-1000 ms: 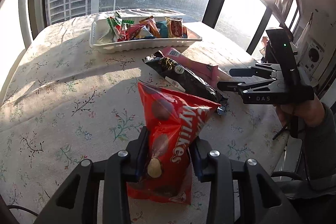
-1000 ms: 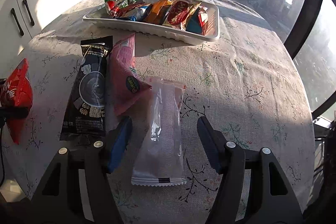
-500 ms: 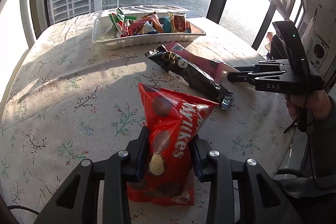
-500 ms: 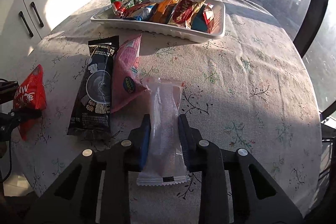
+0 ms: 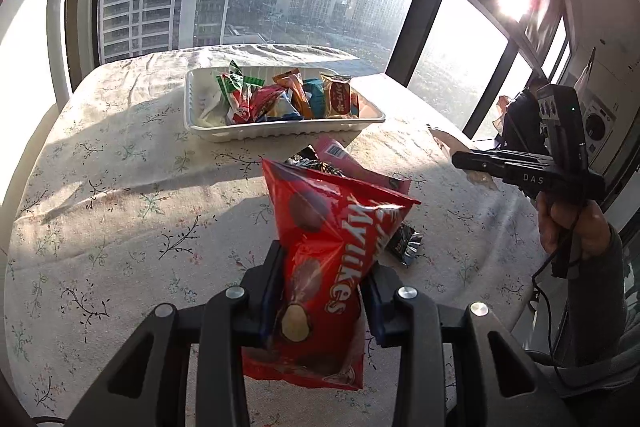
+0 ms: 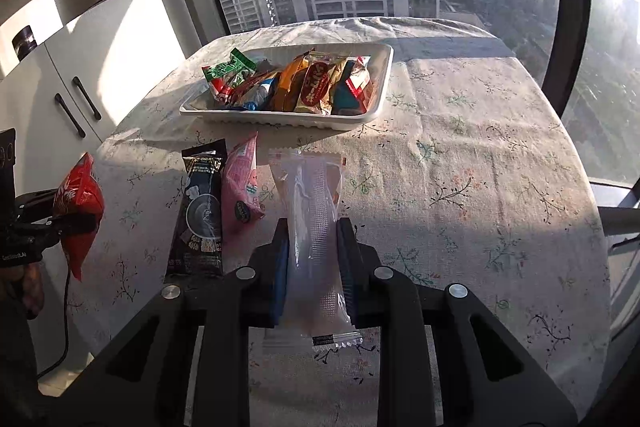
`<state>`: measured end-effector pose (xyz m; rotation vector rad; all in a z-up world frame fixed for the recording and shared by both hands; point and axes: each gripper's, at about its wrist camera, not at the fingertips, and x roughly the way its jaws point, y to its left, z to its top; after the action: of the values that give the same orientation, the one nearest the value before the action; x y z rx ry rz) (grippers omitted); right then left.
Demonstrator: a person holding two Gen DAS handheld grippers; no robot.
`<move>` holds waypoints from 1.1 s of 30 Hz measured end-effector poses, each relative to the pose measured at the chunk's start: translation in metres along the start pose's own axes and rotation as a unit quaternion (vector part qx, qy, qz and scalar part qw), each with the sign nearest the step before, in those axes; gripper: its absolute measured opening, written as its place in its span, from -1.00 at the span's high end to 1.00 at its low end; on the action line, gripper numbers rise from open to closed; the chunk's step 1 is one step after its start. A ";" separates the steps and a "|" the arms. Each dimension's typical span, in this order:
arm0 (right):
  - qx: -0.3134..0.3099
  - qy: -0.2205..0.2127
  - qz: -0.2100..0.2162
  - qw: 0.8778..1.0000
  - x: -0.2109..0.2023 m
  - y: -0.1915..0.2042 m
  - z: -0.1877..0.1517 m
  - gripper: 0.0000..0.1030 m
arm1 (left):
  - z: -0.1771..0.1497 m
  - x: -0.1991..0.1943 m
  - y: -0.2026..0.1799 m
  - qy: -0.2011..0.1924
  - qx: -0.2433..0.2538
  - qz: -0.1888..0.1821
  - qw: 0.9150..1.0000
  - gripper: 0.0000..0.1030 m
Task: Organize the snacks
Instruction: 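Carry the red bag with the left tool while the right tool carries the clear pastry into the tray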
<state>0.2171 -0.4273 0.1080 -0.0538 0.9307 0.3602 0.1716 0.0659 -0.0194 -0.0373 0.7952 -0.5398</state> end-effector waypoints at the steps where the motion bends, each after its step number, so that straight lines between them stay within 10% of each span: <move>1: 0.005 -0.008 0.002 1.000 -0.003 -0.004 0.005 0.59 | 0.005 -0.001 0.001 -0.004 0.001 0.003 1.000 0.27; 16: 0.034 -0.065 0.100 0.992 0.050 0.019 0.140 0.59 | 0.142 0.040 0.032 -0.033 -0.013 0.020 0.999 0.27; 33: 0.066 -0.037 0.053 0.996 0.175 0.012 0.188 0.59 | 0.202 0.184 0.057 0.035 -0.052 0.082 0.995 0.27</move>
<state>0.4540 -0.3297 0.0833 0.1307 0.8835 0.3959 0.4412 -0.0054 -0.0131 -0.0483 0.8849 -0.3449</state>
